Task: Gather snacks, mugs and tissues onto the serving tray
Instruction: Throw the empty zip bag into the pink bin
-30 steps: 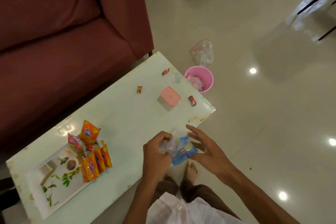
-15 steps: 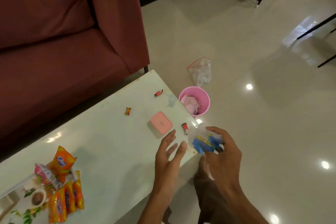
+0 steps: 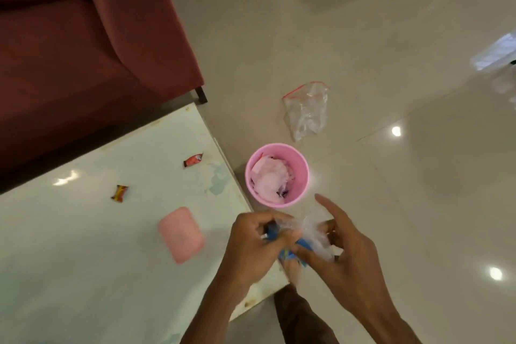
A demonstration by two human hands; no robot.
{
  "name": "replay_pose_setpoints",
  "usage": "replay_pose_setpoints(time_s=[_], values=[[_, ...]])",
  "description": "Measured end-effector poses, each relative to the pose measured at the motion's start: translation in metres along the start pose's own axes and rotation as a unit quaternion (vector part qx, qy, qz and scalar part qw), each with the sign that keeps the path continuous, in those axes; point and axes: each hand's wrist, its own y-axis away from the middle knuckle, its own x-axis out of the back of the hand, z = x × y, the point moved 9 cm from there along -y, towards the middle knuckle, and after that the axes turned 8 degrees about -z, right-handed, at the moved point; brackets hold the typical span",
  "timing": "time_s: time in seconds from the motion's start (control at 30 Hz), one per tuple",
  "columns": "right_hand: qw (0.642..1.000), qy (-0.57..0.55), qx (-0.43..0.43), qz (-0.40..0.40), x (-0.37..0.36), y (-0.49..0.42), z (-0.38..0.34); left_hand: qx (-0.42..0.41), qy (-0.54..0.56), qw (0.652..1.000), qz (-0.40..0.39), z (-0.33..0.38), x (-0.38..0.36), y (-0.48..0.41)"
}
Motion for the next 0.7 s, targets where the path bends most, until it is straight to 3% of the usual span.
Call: replay_pose_setpoints(time_s=[0.13,0.23,0.3,0.37,0.6,0.7], values=[[0.986,0.135,0.086,0.039,0.01,-0.056,0.032,-0.015,-0.084,0.996,-0.028,0.01,-0.026,-0.066],[0.984,0.162,0.049,0.046,-0.007,-0.11,0.084,-0.018,-0.12,0.991,0.052,0.01,-0.026,-0.083],[0.977,0.213,-0.009,0.019,-0.032,-0.142,0.121,-0.011,-0.068,0.988,0.138,0.003,-0.011,-0.071],[0.959,0.283,-0.03,-0.01,-0.059,-0.166,0.151,-0.001,0.011,0.984,0.176,-0.013,0.001,-0.049],[0.928,0.35,-0.09,-0.094,-0.13,-0.213,0.24,0.015,0.193,0.956,0.22,-0.072,0.022,0.014],[0.913,0.369,-0.12,-0.13,-0.152,-0.217,0.272,0.008,0.211,0.957,0.201,-0.086,0.02,0.021]])
